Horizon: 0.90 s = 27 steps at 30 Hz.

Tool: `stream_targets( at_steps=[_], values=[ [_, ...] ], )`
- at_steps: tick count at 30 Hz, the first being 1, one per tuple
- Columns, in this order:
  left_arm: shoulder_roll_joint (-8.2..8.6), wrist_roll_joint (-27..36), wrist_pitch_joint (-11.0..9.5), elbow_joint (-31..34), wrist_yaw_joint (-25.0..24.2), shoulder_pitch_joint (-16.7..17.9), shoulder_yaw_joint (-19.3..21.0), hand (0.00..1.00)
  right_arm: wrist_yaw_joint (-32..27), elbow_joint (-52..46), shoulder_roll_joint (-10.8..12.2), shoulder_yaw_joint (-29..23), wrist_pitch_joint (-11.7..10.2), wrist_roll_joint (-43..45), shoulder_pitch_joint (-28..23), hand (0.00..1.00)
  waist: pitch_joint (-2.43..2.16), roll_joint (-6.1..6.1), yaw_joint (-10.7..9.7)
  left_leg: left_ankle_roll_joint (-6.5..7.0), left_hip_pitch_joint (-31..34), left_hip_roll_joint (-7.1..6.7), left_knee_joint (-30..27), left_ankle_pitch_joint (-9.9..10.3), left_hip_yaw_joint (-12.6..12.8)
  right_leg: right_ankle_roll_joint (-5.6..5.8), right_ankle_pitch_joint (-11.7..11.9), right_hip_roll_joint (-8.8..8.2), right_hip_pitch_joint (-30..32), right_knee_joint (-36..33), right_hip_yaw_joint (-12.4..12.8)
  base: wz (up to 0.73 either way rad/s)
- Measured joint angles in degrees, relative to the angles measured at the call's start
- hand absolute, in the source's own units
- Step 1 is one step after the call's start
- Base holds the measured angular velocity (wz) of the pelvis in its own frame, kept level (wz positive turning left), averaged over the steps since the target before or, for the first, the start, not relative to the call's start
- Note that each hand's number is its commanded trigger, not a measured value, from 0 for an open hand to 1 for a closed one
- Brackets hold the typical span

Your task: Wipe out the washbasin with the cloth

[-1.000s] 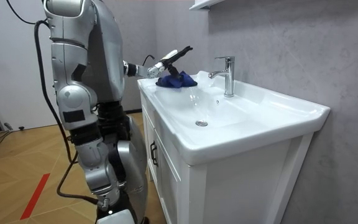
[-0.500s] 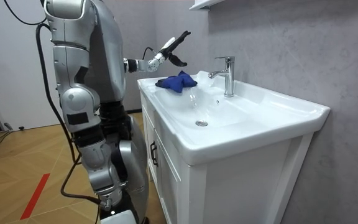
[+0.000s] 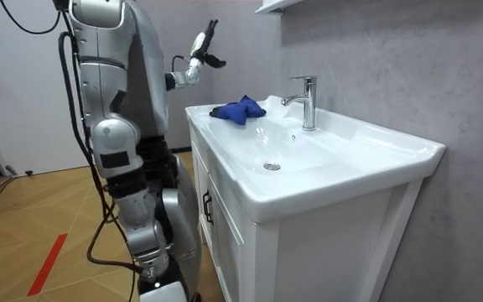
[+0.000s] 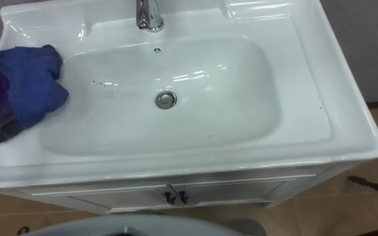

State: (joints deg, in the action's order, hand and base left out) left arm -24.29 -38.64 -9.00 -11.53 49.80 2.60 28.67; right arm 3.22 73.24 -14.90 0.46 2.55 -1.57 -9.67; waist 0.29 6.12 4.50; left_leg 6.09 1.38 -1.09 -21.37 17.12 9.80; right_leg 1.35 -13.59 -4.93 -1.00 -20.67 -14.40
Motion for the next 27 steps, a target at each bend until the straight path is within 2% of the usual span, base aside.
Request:
stream_targets(
  at_steps=[4, 6, 8, 9, 11, 12, 16, 19, 20, 23, 24, 25, 27],
  values=[
    [-1.56, 2.9, -0.1, -1.3, 0.1, 0.6, 0.9, 0.00, 0.0, -0.1, -0.3, -0.8, 0.0, 0.1, -0.3, 0.00, -0.03, 0.15, 1.2, 0.05, 0.1, -0.27, 0.0, 0.0, -0.8, 0.00, 0.0, 0.02, 0.0, 0.0, -0.1, 0.10],
    [-1.80, 4.4, -0.2, -3.9, 0.1, 1.0, 2.0, 0.00, 0.0, -0.8, -0.5, -1.9, 0.0, 0.5, -0.6, 0.00, -0.26, 0.33, 2.1, 0.16, 0.0, -0.61, 0.3, -0.1, -1.0, 0.29, -0.2, 0.06, 0.0, -0.1, 0.0, 0.00],
    [-2.05, 5.9, 0.2, -9.5, 0.1, 3.5, 3.5, 0.00, 0.0, -1.2, -1.1, -1.9, 0.0, 0.6, -0.6, 0.00, -0.81, 0.39, 2.3, 0.43, 0.0, -1.06, 0.7, -0.3, -1.5, 0.65, -0.4, -0.29, -0.1, -0.6, -0.3, 0.13],
    [-2.04, 7.7, 0.5, -11.6, 0.0, 4.7, 3.5, 0.00, -0.1, -1.5, -1.0, -2.0, 0.1, 0.6, -0.6, 0.00, -1.02, 0.59, 2.2, 0.56, -0.2, -1.42, 0.7, -0.3, -2.3, 0.98, -0.7, -0.77, -0.1, -1.4, -1.2, 0.27],
    [-2.04, 9.8, 1.4, -13.2, 0.1, 6.2, 3.6, 0.00, -0.2, -1.9, -1.0, -1.9, 0.1, 0.6, -1.2, 0.00, -0.88, 0.09, 2.4, 0.64, -0.7, -1.77, 0.8, -0.3, -2.6, 1.16, -1.3, -1.43, 0.0, -2.4, -2.2, 0.21],
    [-2.05, 11.7, 1.6, -14.4, 0.1, 7.4, 3.9, 0.00, -0.1, -2.2, -1.1, -1.9, 0.6, 0.6, -1.3, 0.00, -0.82, -0.30, 3.5, 0.68, -1.2, -1.94, 1.3, -0.3, -2.6, 1.27, -1.4, -1.81, 0.0, -3.1, -2.5, 0.04],
    [-1.76, 14.4, 2.1, -18.6, 0.1, 11.7, 4.5, 0.00, 0.1, -2.8, -1.2, -1.9, 1.0, 1.0, -1.1, 0.00, -0.63, -1.50, 4.4, 0.95, -1.7, -2.56, 2.0, -0.5, -3.6, 1.32, -1.6, -2.18, -0.2, -3.1, -2.8, 0.10],
    [-0.59, 15.3, 2.5, -24.4, 0.1, 13.4, 4.2, 0.00, 0.1, -3.0, -1.2, -1.8, 1.1, 0.6, -0.6, 0.00, -0.72, -1.95, 5.2, 1.09, -1.7, -2.72, 2.0, -0.6, -3.9, 1.32, -1.6, -2.53, -0.2, -3.1, -3.0, 0.07],
    [-0.04, 17.4, 2.6, -26.3, 0.0, 14.8, 3.7, 0.00, 0.1, -3.1, -1.2, -1.8, 1.1, 0.6, -0.5, 0.00, -0.69, -2.21, 5.2, 1.11, -1.6, -2.74, 2.0, -0.6, -3.9, 1.32, -1.6, -2.71, -0.2, -3.1, -3.3, 0.00],
    [2.85, 21.2, 3.5, -29.3, 0.1, 16.8, 2.1, 0.00, 0.1, -3.1, -1.1, -1.7, 1.3, -0.7, 0.4, 0.00, -0.65, -2.85, 5.1, 1.16, -0.9, -2.90, 1.8, -0.6, -4.6, 1.32, -1.6, -2.65, -0.2, -2.9, -4.9, 0.11],
    [4.15, 22.0, 3.9, -30.0, 0.1, 17.9, 1.2, 0.00, 0.1, -3.2, -1.1, -1.7, 1.3, -0.8, 0.4, 0.00, -0.63, -3.17, 5.1, 1.25, -1.0, -3.02, 1.9, -0.6, -4.8, 1.32, -1.6, -2.83, -0.2, -2.8, -4.7, 0.12],
    [4.70, 22.4, 3.9, -30.8, 0.1, 18.8, 0.4, 0.00, 0.1, -3.3, -1.2, -1.8, 1.3, -0.9, 0.3, 0.00, -0.62, -3.41, 5.2, 1.28, -1.1, -3.07, 2.1, -0.7, -4.8, 1.35, -1.6, -2.90, -0.2, -2.8, -4.7, 0.06],
    [6.11, 23.4, 4.4, -36.3, 0.0, 19.5, -2.2, 0.00, 0.2, -4.1, -1.3, -1.9, 1.3, -1.0, 0.4, 0.00, -0.53, -3.67, 4.8, 1.43, -1.4, -3.37, 2.4, -0.8, -5.5, 1.52, -1.7, -3.00, -0.6, -3.1, -4.8, 0.13]
  ],
)
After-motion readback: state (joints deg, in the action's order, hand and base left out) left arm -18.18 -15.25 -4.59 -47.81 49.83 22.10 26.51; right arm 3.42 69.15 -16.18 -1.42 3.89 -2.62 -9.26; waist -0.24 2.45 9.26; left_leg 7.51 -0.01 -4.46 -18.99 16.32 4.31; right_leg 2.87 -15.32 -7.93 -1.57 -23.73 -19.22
